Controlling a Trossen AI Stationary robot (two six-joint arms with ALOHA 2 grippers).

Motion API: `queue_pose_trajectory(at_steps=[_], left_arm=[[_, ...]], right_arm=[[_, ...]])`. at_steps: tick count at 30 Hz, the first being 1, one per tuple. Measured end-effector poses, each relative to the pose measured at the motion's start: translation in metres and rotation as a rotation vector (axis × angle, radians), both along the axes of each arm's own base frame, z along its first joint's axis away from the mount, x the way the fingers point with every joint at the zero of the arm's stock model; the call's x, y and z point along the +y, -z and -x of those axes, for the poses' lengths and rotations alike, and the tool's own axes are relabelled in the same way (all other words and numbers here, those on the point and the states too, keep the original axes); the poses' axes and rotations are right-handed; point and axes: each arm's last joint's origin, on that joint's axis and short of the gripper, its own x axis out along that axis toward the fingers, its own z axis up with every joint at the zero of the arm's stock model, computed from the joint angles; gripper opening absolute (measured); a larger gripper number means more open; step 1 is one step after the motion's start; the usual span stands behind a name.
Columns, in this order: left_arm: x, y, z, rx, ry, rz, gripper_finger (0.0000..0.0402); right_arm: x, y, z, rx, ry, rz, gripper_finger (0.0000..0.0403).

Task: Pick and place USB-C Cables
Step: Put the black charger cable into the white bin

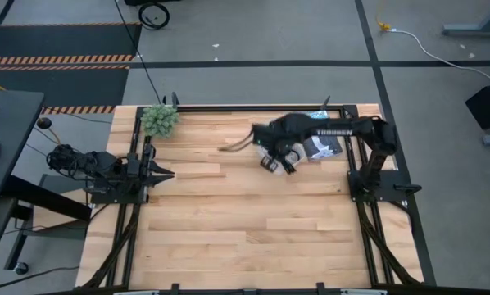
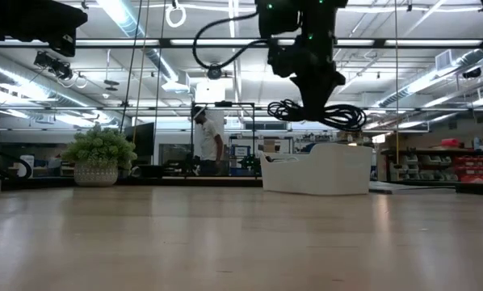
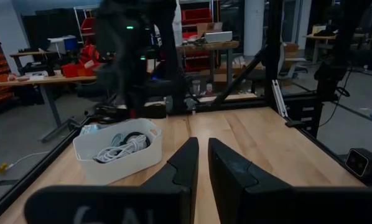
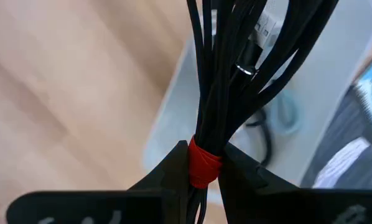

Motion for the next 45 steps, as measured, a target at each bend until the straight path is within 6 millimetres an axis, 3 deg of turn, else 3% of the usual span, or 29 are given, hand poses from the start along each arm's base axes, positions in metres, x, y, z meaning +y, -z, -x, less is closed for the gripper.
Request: queue_pose_trajectory(at_steps=[7, 13, 35, 45], left_arm=[[0.000, 0.000, 0.000, 0.000, 0.000, -0.001, 0.0043], [0.000, 0.000, 0.000, 0.000, 0.000, 0.000, 0.0043], [0.000, 0.000, 0.000, 0.000, 0.000, 0.000, 0.0043], [0.000, 0.000, 0.000, 0.000, -0.001, 0.000, 0.0043]], right_arm=[[-0.042, -0.002, 0.006, -0.036, -0.017, 0.029, 0.0072], [-0.059, -0.002, 0.001, -0.128, -0.018, 0.044, 0.0073], [-0.074, 0.057, 0.022, -0.033, 0.024, 0.009, 0.0076], [-0.084, 0.069, 0.035, 0.011, 0.108, -0.015, 0.0130]])
